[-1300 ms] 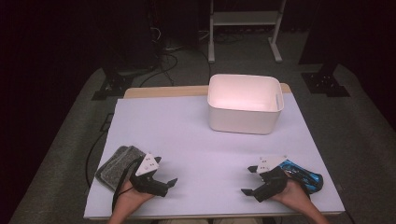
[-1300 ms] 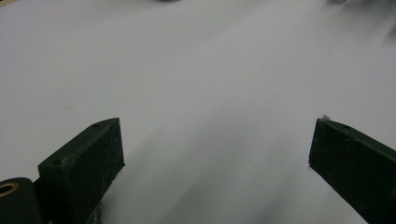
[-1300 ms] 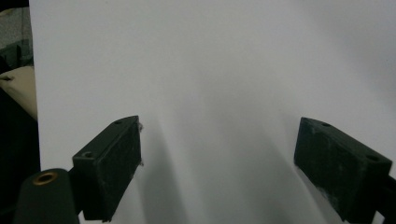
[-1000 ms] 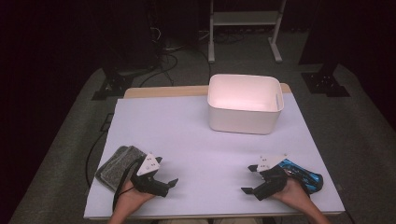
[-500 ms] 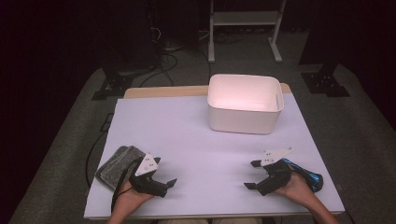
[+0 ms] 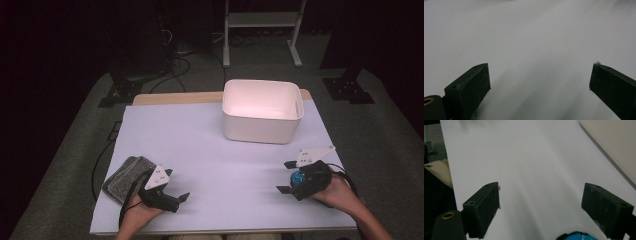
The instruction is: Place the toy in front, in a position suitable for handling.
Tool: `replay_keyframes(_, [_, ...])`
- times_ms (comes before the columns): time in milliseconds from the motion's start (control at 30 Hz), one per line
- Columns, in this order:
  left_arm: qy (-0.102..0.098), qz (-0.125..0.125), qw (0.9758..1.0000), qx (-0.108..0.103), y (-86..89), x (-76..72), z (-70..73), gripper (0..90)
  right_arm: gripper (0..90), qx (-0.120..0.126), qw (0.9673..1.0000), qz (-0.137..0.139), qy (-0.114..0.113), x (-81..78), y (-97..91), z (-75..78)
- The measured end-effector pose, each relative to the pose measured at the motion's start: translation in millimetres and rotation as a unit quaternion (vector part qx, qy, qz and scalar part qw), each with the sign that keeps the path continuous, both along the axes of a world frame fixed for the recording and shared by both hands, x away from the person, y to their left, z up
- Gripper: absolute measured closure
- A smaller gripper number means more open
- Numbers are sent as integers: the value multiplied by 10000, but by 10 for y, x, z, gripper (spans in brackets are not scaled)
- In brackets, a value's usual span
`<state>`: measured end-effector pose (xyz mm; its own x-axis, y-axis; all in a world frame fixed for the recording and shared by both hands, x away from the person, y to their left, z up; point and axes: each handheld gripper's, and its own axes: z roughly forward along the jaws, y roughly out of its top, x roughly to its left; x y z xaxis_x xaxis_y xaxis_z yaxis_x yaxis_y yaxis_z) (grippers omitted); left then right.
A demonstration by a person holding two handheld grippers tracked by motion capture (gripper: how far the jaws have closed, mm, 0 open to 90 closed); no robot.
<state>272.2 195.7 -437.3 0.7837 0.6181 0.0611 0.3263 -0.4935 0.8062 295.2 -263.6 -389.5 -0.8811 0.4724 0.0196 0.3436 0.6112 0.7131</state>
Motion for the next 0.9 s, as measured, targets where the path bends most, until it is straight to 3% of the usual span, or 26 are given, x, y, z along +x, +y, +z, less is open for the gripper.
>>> replay_keyframes(367, [12,-29,10000,-7,-28,4,-13,24,135,-54,9993,-370,84,9,-391,46])
replay_keyframes(733, [41,-45,10000,35,-38,-1,-19,25,134,-359,9957,-797,290,-5,-744,-136])
replay_keyframes(900, [44,-51,10000,47,-39,-2,-19,24,130,-513,9944,-863,331,-10,-802,-222])
